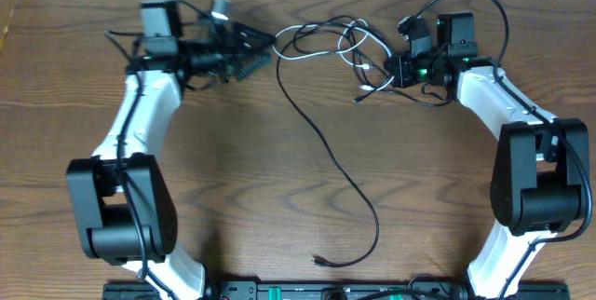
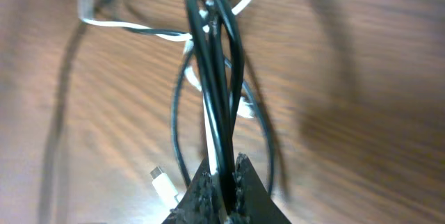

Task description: Untangle cables

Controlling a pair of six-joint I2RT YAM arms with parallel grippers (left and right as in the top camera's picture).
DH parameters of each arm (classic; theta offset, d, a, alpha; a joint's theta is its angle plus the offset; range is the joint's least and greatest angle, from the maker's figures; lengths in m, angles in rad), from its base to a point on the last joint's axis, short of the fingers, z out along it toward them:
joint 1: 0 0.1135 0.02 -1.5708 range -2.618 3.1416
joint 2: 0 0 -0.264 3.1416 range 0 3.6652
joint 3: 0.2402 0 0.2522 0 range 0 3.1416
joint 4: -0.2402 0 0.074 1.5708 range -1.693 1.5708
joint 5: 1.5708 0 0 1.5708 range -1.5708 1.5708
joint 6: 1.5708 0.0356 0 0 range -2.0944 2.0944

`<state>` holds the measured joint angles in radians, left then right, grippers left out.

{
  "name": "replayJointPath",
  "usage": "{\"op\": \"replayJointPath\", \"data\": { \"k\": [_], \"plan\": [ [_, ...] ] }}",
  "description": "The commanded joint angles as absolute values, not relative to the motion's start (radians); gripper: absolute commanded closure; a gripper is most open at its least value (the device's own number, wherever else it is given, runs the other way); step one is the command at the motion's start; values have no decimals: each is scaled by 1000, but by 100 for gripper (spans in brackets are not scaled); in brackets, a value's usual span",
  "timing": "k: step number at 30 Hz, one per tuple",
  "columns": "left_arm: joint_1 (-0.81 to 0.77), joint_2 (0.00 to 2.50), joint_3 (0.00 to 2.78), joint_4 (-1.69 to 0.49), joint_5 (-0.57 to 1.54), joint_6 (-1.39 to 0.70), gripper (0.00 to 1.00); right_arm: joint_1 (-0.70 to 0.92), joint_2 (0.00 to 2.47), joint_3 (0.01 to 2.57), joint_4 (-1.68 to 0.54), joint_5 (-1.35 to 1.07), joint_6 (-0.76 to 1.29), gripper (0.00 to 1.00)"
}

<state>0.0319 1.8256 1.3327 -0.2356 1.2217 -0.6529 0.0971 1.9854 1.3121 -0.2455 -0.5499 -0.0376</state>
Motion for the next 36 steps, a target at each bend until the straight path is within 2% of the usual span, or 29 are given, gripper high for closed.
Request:
{"op": "replayJointPath", "data": {
  "k": [1,5,12,17,32,36],
  "plan": [
    [-47,1826,1332,-371,727,-523,30,127,1982,1305,-248,-754,-1,99],
    [-120,1826,1332,-430,482,-524,29,157,1982,1305,-229,-848,-5,99],
    [-153,1826,1332,-417,424,-525,29,199,1982,1305,-99,-1140,30,99],
    [-152,1829,1332,-406,425,-536,29,211,1982,1305,-41,-1161,143,99],
    [-165,1917,1332,-377,429,-652,29,211,1982,1305,-41,-1130,146,99],
    [-165,1945,1331,-377,429,-700,25,211,1982,1305,-42,-1124,146,99]
  ]
}}
